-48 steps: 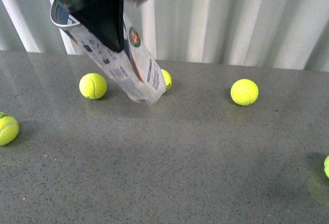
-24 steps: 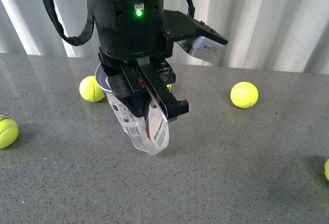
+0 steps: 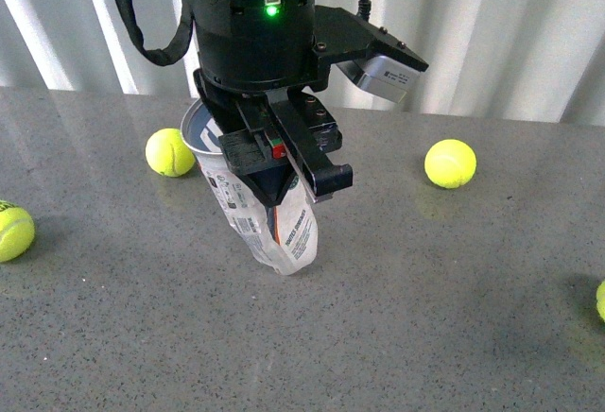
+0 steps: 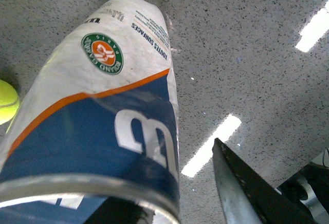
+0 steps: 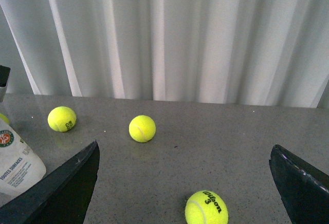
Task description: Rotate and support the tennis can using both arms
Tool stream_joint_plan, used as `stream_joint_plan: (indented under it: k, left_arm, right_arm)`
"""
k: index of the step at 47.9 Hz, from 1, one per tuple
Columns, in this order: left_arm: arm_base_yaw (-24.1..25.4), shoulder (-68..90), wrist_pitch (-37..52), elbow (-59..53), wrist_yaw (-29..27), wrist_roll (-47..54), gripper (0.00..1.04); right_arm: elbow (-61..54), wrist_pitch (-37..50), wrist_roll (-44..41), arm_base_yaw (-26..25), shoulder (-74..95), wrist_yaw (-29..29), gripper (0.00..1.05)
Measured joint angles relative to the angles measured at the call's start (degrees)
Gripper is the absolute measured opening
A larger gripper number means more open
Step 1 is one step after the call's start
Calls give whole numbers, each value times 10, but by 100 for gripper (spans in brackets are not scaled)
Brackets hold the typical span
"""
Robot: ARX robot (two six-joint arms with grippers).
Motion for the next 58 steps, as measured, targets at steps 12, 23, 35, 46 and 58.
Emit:
stream_joint_plan:
  k: [12, 23, 35, 46, 58]
  left_arm:
    - [-2, 5, -7, 26, -4, 3, 70]
    - [-6, 5, -8, 35, -1, 3, 98]
    - [-1, -2, 0, 42, 23, -4, 98]
    - [41, -110, 113, -6, 119, -118, 98]
    - [91, -203, 268, -102, 92, -303, 98]
  right_arm:
    - [0, 0, 0, 0, 0, 0, 97]
    - [0, 0, 0, 0, 0, 0, 97]
    - [0, 0, 0, 0, 0, 0, 97]
    - [0, 0, 0, 0, 0, 0, 97]
    - [0, 0, 0, 0, 0, 0, 97]
